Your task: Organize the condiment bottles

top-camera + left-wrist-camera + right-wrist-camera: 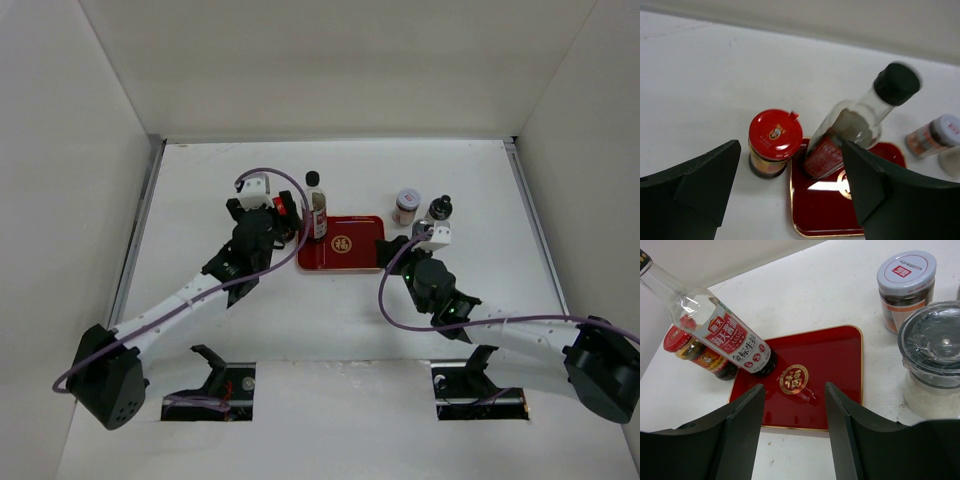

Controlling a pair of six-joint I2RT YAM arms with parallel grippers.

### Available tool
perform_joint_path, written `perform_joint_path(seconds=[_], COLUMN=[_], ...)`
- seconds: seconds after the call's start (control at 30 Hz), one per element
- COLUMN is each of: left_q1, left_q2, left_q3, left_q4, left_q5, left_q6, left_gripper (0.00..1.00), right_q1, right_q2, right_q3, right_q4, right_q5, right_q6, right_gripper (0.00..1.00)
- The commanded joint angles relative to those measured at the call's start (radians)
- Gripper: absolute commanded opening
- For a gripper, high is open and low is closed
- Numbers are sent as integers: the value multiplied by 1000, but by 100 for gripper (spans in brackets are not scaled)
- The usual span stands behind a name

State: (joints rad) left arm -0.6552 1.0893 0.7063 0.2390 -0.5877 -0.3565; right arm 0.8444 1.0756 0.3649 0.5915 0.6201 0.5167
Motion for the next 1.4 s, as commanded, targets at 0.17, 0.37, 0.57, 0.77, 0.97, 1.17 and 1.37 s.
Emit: perform_joint_path(seconds=[0.17,0.37,0.57,0.77,0.97,1.17,1.37], left_q1=[59,96,122,125,134,137,145], left_q2=[150,211,267,343,406,408,354], left_q3=[45,65,93,146,179,170,102], left_q4=[-60,-23,-9,16,43,69,71], left_q5=[126,138,141,131,109,63,29], left_q6=[-9,8,24,73,85,96,99], left_gripper=[82,82,81,81,78,64,35], right_q1=[-3,3,6,9,9,9,9], right_q2=[18,18,20,15,9,1,-12], right_q3=[31,37,40,43,42,39,34], right_q4=[42,42,42,42,42,42,42], right_q5=[-2,-8,-10,-20,-23,-23,-20], right_q6=[0,0,-1,-3,-4,-1,-6], right_gripper=[58,58,58,59,59,59,59])
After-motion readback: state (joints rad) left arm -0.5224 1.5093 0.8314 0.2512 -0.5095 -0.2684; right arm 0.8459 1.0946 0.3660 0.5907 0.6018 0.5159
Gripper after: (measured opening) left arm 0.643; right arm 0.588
